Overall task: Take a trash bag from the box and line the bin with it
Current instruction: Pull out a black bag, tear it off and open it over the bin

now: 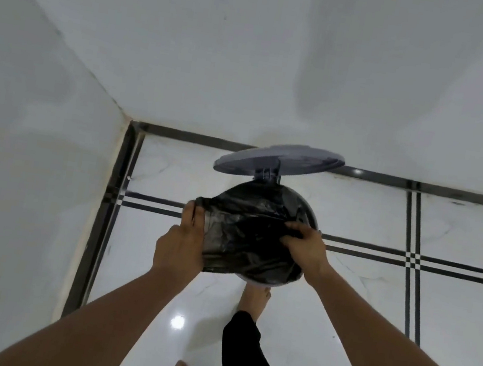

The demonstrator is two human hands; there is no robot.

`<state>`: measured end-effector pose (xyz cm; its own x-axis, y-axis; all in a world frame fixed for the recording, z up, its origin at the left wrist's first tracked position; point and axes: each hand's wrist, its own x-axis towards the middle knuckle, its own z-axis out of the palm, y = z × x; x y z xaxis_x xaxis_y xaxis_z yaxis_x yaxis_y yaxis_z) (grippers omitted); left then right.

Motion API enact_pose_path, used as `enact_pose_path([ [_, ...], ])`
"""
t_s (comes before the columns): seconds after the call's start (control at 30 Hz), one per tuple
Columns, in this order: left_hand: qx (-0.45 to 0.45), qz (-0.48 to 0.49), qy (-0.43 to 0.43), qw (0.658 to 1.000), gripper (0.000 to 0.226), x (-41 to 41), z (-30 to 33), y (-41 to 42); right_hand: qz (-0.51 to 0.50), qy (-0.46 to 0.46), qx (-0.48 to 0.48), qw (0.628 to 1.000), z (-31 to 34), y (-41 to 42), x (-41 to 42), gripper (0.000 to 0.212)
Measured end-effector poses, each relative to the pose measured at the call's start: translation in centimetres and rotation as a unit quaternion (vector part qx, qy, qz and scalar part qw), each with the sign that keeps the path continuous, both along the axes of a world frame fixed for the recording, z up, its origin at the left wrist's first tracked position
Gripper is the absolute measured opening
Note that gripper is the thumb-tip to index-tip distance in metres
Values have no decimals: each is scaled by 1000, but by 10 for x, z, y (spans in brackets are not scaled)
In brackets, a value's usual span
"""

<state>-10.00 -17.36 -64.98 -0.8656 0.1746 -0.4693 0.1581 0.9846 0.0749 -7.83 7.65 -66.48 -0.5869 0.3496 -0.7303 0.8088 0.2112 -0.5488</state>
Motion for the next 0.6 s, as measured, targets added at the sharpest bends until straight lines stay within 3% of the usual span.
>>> enact_pose_path([
  [0.13,-31,-72,51,996,97,-8,-50,17,-119,8,-70,990,-62,5,-7,20],
  [0.23,-33,-145,77,986,97,-10,-83,32,-114,-20,-63,991,-97,10,-15,17],
  [0.3,-2,-168,68,983,94,-13,-99,40,-50,-43,4,998,-109,14,-19,13],
  [0.4,58,-168,42,983,88,-19,-115,49,69,-30,147,986,-106,18,-21,28],
  [0.47,86,-152,19,984,85,-22,-122,55,40,-3,188,981,-98,24,-18,31],
  [0.53,140,-104,-27,984,78,-25,-127,59,-38,5,156,987,-91,32,-13,20],
  [0.6,209,-20,-43,977,67,-25,-127,63,-112,-8,35,993,-89,37,-10,13],
])
